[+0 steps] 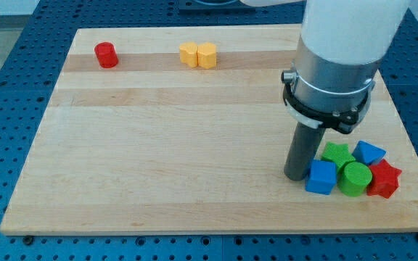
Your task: Separate yellow hexagon from yellow heart
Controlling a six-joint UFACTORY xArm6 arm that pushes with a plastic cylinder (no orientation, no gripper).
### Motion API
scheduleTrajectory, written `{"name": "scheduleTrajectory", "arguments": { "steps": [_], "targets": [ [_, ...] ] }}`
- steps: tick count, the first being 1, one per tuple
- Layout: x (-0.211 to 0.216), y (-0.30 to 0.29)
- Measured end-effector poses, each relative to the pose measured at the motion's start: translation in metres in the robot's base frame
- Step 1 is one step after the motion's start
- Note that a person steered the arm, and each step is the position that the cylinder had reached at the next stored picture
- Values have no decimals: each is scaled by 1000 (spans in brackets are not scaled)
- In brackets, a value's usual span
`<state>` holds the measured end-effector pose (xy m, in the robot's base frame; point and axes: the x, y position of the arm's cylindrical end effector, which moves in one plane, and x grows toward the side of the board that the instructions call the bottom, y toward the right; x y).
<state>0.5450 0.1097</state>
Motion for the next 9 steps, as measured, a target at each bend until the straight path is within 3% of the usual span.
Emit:
{"name": "scheduleTrajectory", "arguments": {
  "steps": [2,5,7,8,9],
  "targets": [
    [-3,-8],
    [-61,-115],
    [-143,-190],
    [-210,-196],
    [-228,-196]
  ]
}}
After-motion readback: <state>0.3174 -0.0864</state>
